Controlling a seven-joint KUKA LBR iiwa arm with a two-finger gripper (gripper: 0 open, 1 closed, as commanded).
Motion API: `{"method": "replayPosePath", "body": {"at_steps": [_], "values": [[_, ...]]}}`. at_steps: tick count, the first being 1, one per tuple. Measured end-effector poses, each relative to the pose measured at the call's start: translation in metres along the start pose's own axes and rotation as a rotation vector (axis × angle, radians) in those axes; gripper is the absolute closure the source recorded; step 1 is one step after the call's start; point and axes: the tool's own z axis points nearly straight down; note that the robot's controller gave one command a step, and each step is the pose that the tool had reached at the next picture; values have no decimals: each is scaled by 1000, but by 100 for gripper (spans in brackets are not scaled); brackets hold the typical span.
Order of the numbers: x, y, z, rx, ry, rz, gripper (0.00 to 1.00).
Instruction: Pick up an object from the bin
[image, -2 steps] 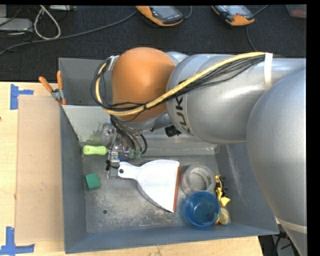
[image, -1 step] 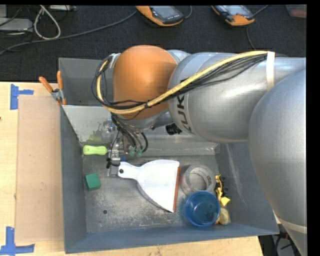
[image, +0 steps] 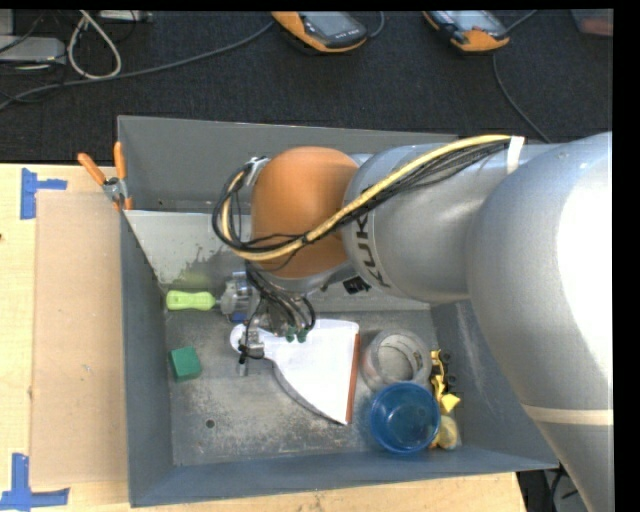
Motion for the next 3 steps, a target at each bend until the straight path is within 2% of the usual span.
{"method": "replayPosePath", "body": {"at_steps": [1,2,3], "values": [[3,-26,-4,-2,0,288,0],[5,-49,8,0,3,276,0],[9,-58,31,-1,-1,162,0]]}}
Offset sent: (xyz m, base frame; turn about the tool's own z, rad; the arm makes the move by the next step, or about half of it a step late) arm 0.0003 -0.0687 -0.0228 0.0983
